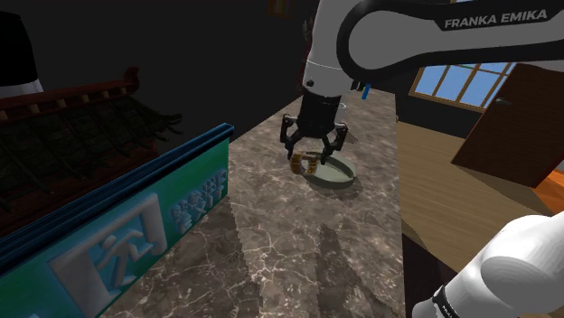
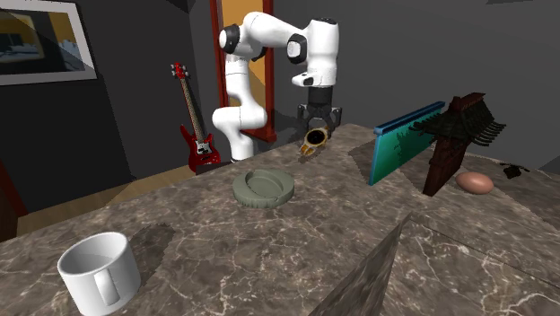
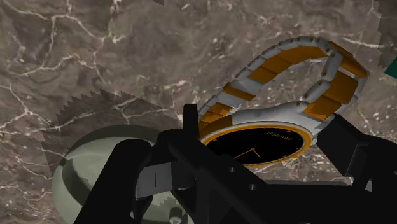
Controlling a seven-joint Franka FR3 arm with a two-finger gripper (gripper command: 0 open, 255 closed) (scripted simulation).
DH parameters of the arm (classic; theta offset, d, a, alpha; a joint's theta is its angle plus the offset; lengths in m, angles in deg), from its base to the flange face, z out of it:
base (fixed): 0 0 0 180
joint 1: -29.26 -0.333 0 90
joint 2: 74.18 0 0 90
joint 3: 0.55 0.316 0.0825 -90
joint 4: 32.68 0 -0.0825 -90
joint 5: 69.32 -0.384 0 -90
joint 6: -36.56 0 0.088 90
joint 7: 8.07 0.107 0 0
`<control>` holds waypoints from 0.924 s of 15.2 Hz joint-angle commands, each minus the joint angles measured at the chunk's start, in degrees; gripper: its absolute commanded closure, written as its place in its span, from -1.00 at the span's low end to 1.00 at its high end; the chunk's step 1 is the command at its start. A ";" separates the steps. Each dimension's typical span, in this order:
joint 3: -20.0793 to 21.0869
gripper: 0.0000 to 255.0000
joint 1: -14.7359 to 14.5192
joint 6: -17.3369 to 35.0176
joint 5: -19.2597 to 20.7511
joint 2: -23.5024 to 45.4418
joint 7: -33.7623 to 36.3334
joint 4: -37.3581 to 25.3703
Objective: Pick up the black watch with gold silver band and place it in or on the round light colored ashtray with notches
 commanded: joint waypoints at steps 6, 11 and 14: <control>-6.82 1.00 3.41 -1.34 1.72 -1.09 -9.53 0.57; -11.45 1.00 6.17 -2.14 3.62 0.07 -16.06 -0.89; -14.03 1.00 7.87 -2.62 4.80 1.47 -19.82 -2.53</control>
